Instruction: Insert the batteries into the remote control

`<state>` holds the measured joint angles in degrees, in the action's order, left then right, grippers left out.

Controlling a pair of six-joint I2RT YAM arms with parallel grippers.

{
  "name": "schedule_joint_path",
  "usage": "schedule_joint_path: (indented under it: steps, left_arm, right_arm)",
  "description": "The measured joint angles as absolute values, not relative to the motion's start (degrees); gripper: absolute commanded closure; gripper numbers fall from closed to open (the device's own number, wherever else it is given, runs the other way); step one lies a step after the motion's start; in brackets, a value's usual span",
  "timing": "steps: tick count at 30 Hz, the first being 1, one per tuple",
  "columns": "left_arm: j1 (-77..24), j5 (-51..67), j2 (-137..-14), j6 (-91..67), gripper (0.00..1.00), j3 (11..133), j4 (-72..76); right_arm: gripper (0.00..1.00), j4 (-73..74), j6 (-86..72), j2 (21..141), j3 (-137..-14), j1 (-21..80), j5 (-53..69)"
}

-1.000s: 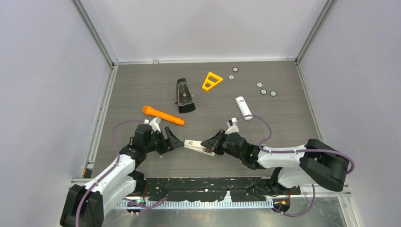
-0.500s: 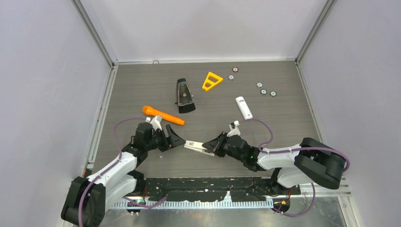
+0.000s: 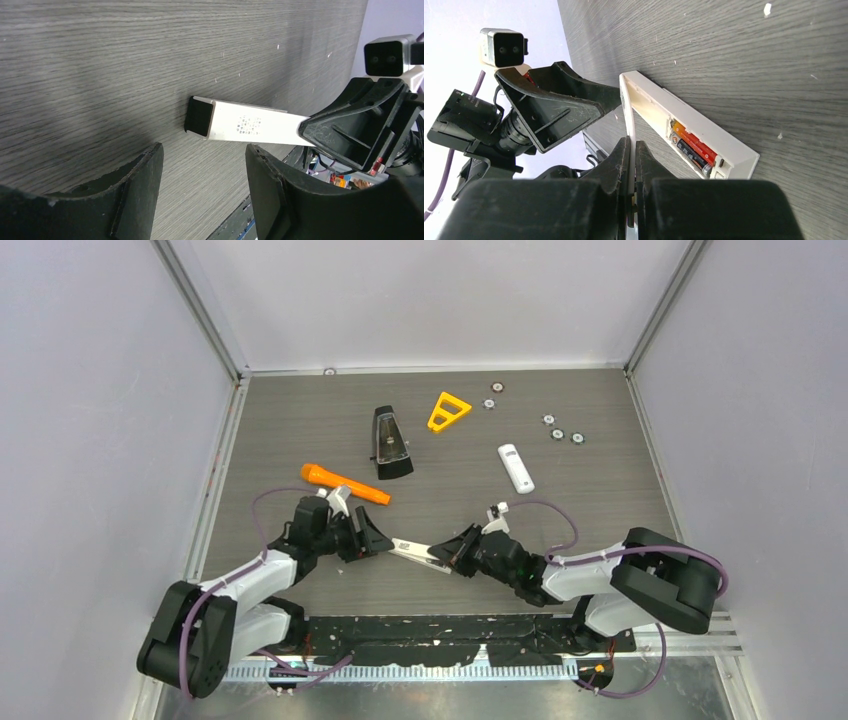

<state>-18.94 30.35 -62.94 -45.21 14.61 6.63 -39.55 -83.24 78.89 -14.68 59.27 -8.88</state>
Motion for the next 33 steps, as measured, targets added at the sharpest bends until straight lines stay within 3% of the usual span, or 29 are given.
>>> schedule_joint_path:
  steps: [33]
  left_arm:
    - [-19.14,30.02,-66.65,-41.45,0.46,16.47,8.73]
  right_arm:
    - [0.95,-29.93,-88.49,77.28,-17.23,61.06,-11.49]
